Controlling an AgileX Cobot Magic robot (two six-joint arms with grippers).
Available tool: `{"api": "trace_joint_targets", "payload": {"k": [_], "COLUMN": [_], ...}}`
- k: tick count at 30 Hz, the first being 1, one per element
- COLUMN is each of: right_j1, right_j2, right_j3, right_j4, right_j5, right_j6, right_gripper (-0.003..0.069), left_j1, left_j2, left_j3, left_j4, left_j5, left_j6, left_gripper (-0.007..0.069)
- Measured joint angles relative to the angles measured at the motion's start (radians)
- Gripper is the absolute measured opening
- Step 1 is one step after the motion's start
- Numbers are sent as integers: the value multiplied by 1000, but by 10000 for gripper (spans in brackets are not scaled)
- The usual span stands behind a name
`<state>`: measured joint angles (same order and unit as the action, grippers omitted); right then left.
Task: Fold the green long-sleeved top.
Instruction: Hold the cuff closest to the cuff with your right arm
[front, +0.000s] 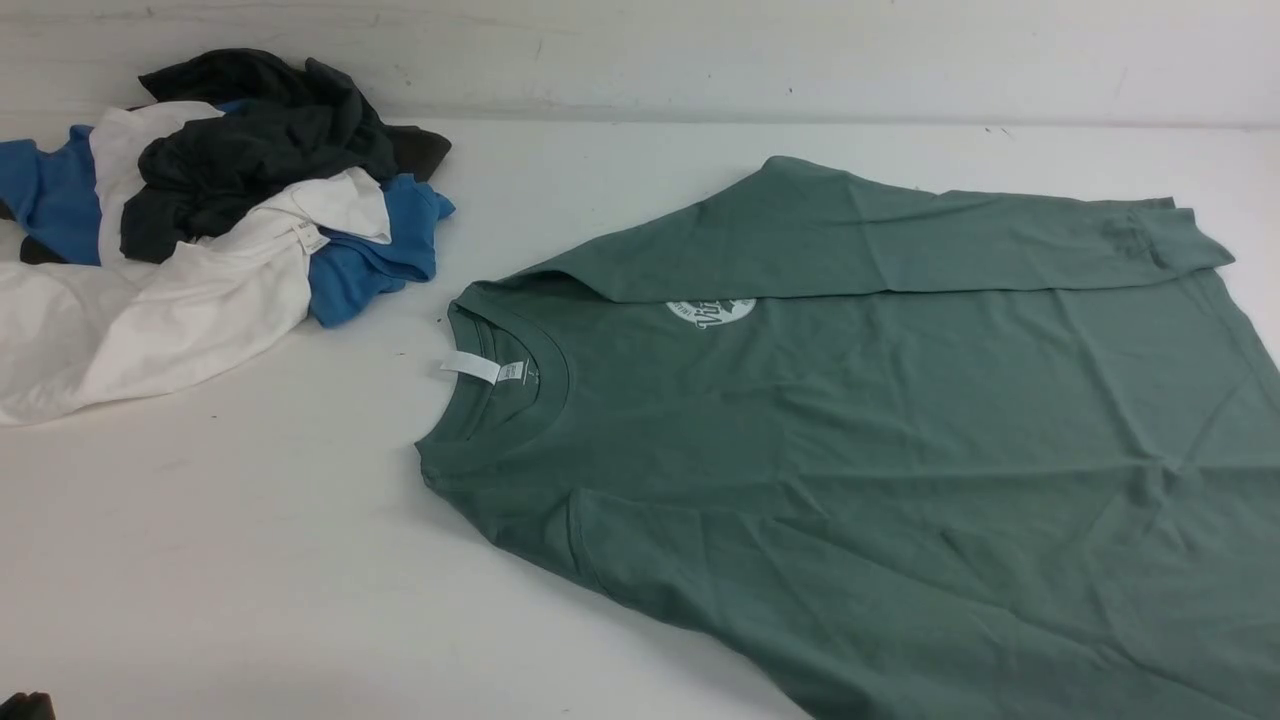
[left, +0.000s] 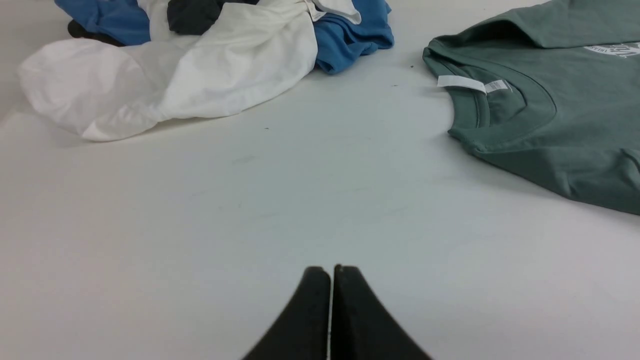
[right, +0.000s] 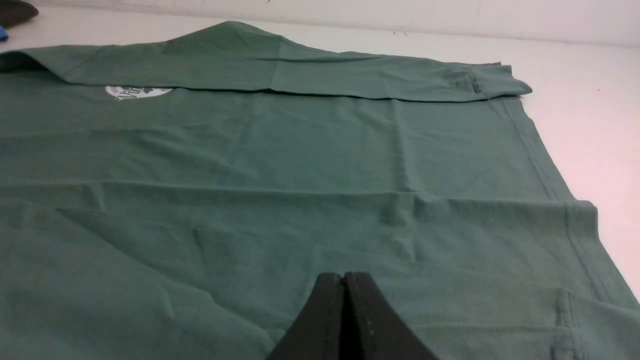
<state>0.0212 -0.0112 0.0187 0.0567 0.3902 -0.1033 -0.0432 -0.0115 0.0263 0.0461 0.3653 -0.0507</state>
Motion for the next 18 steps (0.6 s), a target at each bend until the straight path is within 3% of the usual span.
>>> {"api": "trace_joint_targets", "payload": {"k": [14, 18], "right_j1": [0, 0], "right_j2": [0, 0], "right_j3": [0, 1], "right_j4": [0, -51], "right_j5": [0, -10], "right_j6": [0, -42], "right_gripper": [-15, -15], "left_j1": [0, 0], "left_j2": [0, 0], "left_j3": [0, 0], "left_j4": [0, 0], "left_j5": [0, 0], "left_j6": [0, 0], "left_gripper": [-4, -4]}}
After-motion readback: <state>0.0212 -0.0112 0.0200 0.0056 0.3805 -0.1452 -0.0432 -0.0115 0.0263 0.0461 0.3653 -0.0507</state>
